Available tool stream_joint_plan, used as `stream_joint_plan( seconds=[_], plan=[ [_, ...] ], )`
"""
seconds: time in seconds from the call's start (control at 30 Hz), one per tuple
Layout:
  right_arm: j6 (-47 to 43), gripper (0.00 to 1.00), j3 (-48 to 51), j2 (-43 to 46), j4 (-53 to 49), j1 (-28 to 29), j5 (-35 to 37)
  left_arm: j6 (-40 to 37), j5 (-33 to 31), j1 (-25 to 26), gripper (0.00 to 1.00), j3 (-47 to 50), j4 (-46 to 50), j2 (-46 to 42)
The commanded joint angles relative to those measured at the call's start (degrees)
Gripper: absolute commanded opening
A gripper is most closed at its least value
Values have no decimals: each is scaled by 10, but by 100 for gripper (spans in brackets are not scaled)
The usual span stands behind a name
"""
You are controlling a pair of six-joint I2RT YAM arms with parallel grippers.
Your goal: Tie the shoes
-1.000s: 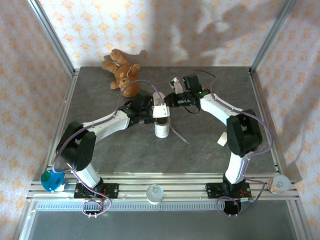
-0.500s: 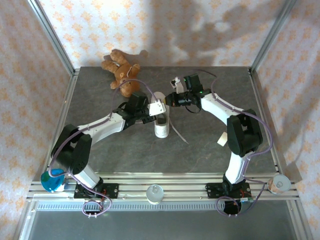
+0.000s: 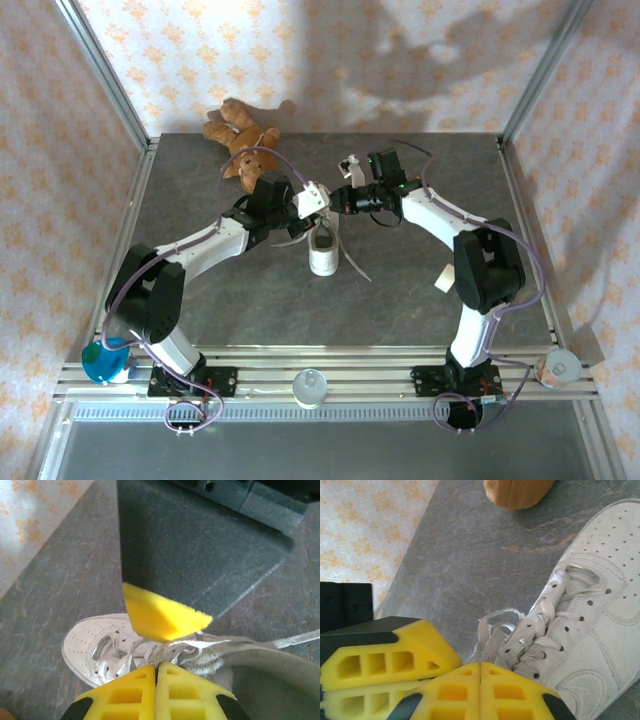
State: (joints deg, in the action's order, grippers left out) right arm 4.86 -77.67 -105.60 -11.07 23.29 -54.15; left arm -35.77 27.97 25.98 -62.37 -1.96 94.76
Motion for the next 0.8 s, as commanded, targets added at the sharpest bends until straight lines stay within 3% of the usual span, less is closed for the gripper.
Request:
stream_joint_plan(
  seconds=[0.0, 0.63, 0.77],
  plan=[
    [5, 0, 10, 9, 21, -2, -21, 30, 28, -2, 0, -27, 12, 24],
    [16, 0, 20, 10, 28, -3, -25, 110, 44, -20, 0, -66, 18, 93],
    [18, 11, 15, 4, 22, -3, -26, 123, 47, -20, 0, -57, 2, 96]
  ],
)
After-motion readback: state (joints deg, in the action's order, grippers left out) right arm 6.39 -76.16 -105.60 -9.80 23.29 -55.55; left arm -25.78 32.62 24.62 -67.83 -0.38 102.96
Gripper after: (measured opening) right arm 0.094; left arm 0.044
